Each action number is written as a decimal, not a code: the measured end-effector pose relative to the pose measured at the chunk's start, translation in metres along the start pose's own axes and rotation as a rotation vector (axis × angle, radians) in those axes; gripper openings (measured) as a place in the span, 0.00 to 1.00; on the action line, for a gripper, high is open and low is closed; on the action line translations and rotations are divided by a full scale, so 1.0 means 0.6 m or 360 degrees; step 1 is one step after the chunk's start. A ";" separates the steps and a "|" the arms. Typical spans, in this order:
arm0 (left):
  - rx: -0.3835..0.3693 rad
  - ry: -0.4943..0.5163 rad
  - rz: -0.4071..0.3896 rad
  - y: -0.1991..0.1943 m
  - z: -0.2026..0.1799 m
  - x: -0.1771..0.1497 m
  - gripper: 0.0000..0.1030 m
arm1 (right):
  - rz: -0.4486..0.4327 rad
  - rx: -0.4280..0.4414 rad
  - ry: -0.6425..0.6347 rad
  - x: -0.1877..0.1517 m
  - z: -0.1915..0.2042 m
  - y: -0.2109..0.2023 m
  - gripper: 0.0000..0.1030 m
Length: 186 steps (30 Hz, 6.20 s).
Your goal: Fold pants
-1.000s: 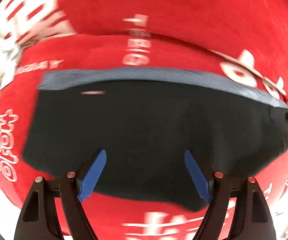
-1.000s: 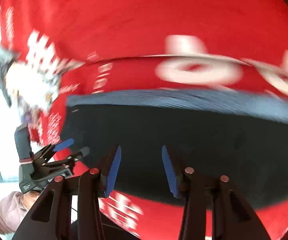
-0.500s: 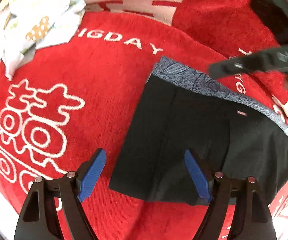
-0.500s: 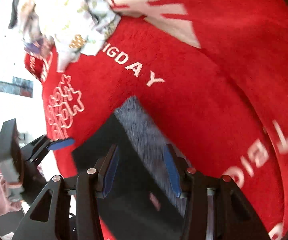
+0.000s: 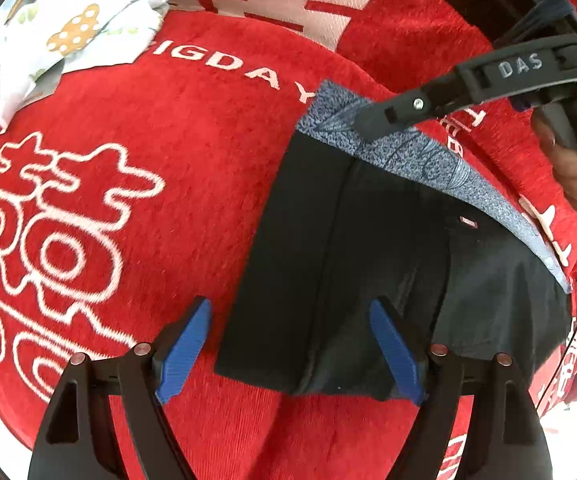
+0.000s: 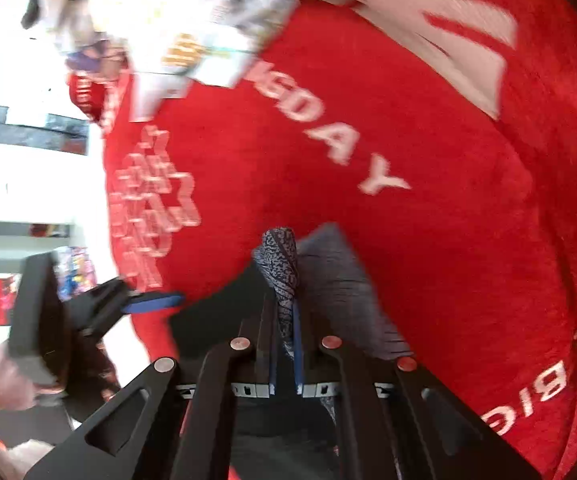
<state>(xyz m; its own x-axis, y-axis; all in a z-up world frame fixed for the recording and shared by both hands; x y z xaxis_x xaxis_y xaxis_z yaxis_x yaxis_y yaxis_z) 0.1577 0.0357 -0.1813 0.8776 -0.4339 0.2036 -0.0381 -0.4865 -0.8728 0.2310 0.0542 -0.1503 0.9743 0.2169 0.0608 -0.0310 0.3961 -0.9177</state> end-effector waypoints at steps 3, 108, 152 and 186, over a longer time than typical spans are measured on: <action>0.0032 0.0008 0.0003 -0.008 0.002 -0.004 0.80 | 0.0034 -0.0094 0.0041 0.009 -0.017 0.030 0.07; 0.0351 0.0551 0.0153 0.301 -0.553 0.062 0.91 | -0.0855 -0.0181 0.1703 -0.745 -0.422 -0.269 0.26; 0.0238 0.0835 0.0366 0.340 -0.711 -0.124 0.95 | -0.1204 -0.0113 0.2941 -1.287 -0.508 -0.289 0.25; 0.0416 0.0773 0.0463 0.307 -0.775 -0.141 0.98 | -0.0730 -0.0177 0.2243 -1.168 -0.405 -0.251 0.45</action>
<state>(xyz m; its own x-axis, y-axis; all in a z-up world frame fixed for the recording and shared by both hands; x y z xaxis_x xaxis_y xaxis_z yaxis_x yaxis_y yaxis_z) -0.1456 -0.3698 -0.1532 0.5292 -0.8460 0.0657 -0.0711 -0.1214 -0.9900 -0.3928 -0.3744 -0.1500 0.3048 -0.9523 -0.0154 0.2845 0.1065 -0.9527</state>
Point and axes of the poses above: each gripper's, at about its wrist camera, not at the fingertips, and y roughly the way its jaws point, z to its left, x to its top, the point moved 10 cm from there along y, roughly the way its jaws point, and after that the axes turned 10 degrees about -x, right-handed, at the moved point
